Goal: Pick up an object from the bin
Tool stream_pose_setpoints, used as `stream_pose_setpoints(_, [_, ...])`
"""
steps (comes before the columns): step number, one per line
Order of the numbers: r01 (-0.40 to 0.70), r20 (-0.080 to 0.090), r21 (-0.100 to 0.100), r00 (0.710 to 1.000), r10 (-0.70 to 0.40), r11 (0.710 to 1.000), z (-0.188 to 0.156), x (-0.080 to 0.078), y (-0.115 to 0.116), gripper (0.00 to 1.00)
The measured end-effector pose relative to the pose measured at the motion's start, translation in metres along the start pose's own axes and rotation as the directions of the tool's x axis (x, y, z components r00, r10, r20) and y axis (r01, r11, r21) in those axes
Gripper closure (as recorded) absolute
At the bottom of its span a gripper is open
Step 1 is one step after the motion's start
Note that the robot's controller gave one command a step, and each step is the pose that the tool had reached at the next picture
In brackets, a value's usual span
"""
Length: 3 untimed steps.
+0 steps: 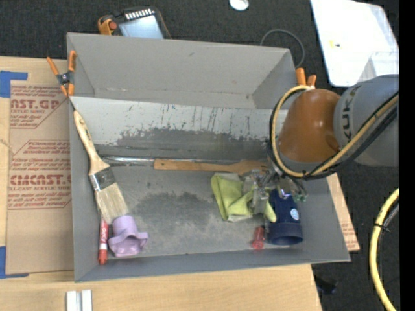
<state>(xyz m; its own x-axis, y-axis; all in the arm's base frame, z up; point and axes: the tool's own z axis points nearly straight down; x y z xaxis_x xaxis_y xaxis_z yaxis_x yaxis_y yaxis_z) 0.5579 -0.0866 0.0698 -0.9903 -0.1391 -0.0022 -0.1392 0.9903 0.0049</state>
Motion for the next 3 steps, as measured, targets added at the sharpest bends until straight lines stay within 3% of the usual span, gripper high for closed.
stream_pose_setpoints(1, [-0.217,0.000,0.001,0.976,0.217,0.976,0.000,-0.008,0.032,1.00])
stream_pose_setpoints(2, [-0.091,0.003,-0.002,0.996,0.091,0.996,-0.001,0.009,-0.001,1.00])
stream_pose_setpoints(3, [-0.273,0.003,0.001,0.962,0.273,0.962,0.000,-0.001,0.005,1.00])
